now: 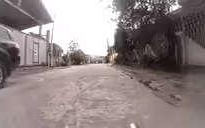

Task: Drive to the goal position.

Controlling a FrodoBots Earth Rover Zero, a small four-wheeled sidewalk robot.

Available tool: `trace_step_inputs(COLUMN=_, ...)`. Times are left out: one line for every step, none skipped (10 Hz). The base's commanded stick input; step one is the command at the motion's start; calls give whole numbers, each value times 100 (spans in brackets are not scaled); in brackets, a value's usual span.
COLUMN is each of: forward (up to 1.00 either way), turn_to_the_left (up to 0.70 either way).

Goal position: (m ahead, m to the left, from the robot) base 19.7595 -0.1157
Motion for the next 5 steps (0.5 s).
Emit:
trace_step_inputs(forward=100, turn_to_the_left=0)
trace_step_inputs(forward=100, turn_to_the_left=0)
trace_step_inputs(forward=100, turn_to_the_left=0)
trace_step_inputs(forward=100, turn_to_the_left=0)
trace_step_inputs(forward=100, turn_to_the_left=0)
